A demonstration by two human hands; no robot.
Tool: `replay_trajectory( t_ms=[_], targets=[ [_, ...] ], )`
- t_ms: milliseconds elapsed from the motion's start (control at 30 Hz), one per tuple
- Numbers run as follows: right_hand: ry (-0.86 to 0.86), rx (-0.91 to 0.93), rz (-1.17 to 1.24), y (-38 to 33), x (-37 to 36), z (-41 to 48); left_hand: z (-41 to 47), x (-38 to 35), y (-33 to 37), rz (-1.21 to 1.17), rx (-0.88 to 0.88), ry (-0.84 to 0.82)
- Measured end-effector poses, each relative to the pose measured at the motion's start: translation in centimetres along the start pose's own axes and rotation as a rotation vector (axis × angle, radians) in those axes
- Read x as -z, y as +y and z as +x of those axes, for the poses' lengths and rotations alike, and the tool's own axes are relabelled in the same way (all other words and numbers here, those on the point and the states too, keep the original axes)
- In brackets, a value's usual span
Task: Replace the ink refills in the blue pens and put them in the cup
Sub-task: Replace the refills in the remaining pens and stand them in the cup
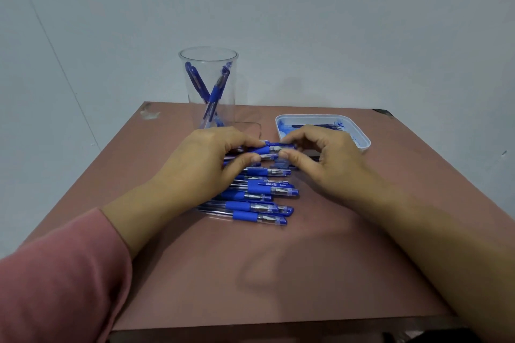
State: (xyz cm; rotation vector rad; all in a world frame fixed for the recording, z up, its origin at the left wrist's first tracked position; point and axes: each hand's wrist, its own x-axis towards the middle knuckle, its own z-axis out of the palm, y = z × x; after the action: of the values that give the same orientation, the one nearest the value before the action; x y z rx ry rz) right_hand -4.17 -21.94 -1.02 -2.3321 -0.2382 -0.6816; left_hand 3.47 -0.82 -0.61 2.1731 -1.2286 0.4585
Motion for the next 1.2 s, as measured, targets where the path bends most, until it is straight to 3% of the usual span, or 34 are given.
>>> replay_trajectory(
  t_ms=[133, 300, 733, 1200],
  targets=[
    [0.067, -0.057, -0.022, 0.8, 1.3, 0.2, -1.6, 0.3, -0.1, 0.211, 0.122, -0.148],
    [0.096, -0.059, -0.128, 1.6, 3.5, 0.7, -4.0, 0.4, -0.4, 0.279, 0.252, -0.323],
    [0.340, 0.049, 0.008, -1.7, 4.1, 8.6, -4.2, 0.0, -0.3, 0.271, 0.242, -0.322],
    [0.115, 0.093, 0.003, -3.7, -0.6, 13.7, -4.3, -0.3, -0.5, 0.281, 0.248, -0.315]
  ],
)
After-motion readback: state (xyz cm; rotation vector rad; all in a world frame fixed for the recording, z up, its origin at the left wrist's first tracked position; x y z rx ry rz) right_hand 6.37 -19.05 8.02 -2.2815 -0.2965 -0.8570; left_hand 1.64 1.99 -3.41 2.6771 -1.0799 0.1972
